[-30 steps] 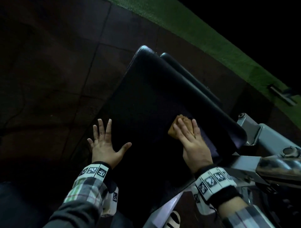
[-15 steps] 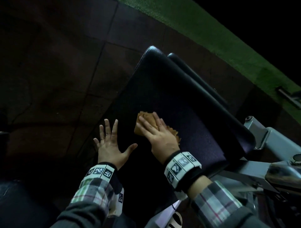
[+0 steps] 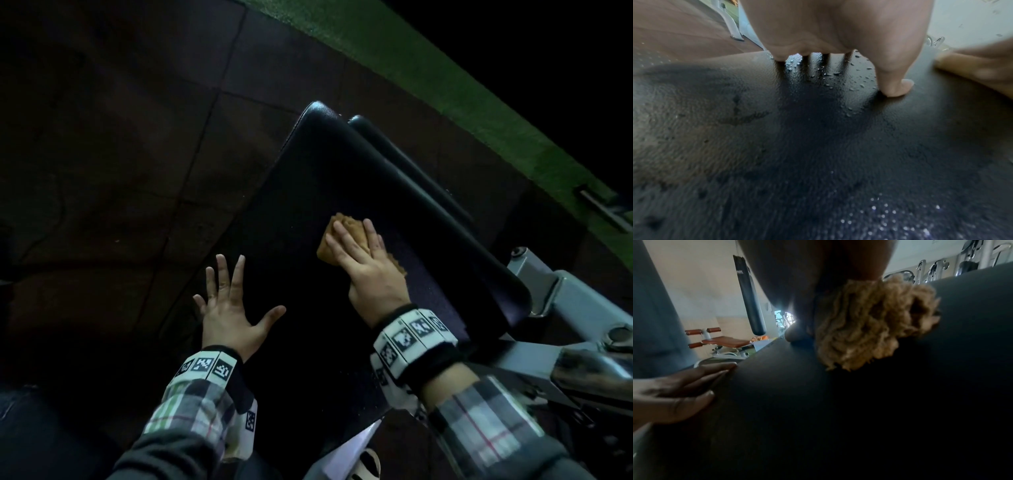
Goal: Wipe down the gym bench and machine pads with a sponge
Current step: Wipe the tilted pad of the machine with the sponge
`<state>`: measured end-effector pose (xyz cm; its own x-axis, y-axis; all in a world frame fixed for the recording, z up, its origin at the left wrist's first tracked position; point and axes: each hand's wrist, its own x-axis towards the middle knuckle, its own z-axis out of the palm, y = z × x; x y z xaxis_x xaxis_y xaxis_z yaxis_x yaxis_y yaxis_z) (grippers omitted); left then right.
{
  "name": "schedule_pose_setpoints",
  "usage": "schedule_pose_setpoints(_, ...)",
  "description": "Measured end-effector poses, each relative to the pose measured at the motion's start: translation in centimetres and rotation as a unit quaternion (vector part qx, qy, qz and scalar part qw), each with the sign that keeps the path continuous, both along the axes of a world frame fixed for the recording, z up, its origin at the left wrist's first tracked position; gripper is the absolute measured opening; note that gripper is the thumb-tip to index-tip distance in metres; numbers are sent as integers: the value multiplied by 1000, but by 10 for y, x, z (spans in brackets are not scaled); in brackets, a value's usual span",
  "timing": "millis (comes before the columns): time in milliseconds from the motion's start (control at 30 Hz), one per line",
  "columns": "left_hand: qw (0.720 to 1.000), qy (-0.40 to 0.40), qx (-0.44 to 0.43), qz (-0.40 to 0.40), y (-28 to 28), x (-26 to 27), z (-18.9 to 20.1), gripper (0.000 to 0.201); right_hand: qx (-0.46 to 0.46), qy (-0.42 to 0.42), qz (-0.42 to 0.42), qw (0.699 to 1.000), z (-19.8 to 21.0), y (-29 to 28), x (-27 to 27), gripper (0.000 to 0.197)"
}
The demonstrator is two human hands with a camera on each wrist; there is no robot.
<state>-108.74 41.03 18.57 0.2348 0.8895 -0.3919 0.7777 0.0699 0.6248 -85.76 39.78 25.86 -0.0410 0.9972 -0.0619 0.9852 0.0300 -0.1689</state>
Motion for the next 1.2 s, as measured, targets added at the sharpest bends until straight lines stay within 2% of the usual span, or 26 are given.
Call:
schedule_pose_setpoints(200,1000,8,2,-2,1,0,-1,116,-21,-24,33,999,-7,20,-41,62)
schedule_pose_setpoints(333,1000,13,-4,-9,1,0,-2,116,-7,-52,96,994,-17,-10,-52,54)
schedule_pose_setpoints(400,1000,16,-7,-12,1,0,-1,116,-9,-59,116,991,-23,-33,-41,50)
schedule_pose_setpoints(433,1000,16,-10,-13,2,0,-1,116,-14,-64,116,991,-23,-42,-32,54)
schedule_pose_setpoints(533,1000,11,-20,-13,2,-1,0,116,-7,-66,81,995,-16,-57,1,68)
schedule_pose_setpoints(633,1000,9,-19,-11,2,-1,0,115,9,-51,23,998,-3,-44,22,82)
schedule_pose_setpoints(833,1000,-2,-7,1,0,0,3,116,-7,-18,-18,1000,5,14,-4,65)
schedule_pose_setpoints(1000,1000,1,3,0,0,-1,0,115,-14,-57,33,998,-6,17,-32,60)
schedule_pose_setpoints(1100,1000,4,-1,-1,0,0,-2,116,-8,-85,86,993,-15,-8,-37,56)
schedule_pose_setpoints(1200,1000,7,1,-5,1,0,-2,117,-8,-77,121,990,-21,-40,-24,53)
